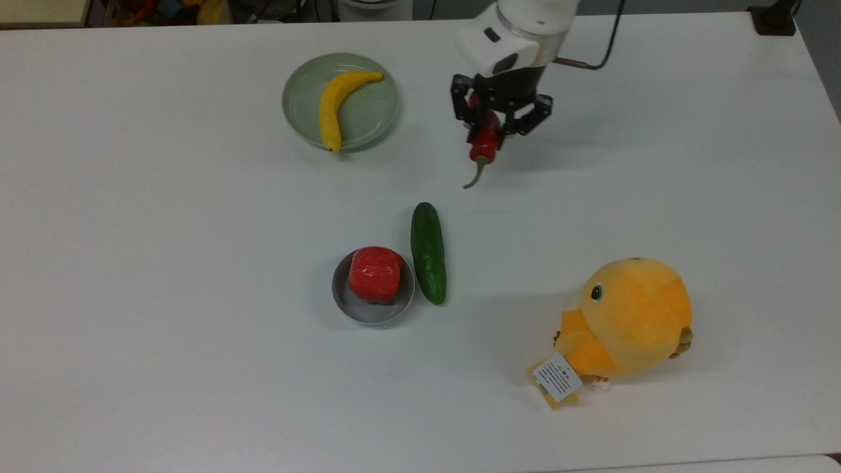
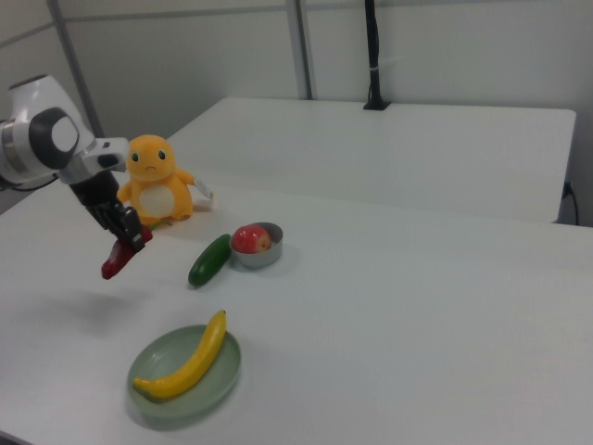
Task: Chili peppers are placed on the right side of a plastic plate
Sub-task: 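Carry the held chili pepper toward the green plate beside the banana, then lower the chili pepper onto the plate beside the banana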
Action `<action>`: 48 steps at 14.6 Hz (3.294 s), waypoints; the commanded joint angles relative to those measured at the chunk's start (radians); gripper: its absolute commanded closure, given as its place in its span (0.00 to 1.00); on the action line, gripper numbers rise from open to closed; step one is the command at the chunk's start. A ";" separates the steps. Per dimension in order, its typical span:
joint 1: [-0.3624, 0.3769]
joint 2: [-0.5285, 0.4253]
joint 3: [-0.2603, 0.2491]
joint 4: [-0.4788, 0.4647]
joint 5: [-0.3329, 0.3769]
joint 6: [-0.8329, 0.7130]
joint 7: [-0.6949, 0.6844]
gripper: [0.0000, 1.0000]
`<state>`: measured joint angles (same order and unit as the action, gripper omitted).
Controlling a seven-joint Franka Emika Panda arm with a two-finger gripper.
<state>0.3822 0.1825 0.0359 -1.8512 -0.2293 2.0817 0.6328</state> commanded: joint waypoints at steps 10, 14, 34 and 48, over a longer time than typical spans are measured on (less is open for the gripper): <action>-0.009 -0.127 -0.408 -0.198 -0.005 -0.054 -0.508 0.91; -0.020 -0.136 -0.484 -0.246 -0.024 -0.051 -0.599 0.91; -0.080 -0.008 -0.516 -0.269 0.034 0.060 -0.834 0.79; -0.063 0.034 -0.518 0.177 0.240 -0.209 -0.649 0.00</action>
<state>0.3068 0.2098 -0.4799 -1.7852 -0.0088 1.9300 -0.1557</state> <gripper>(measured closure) 0.000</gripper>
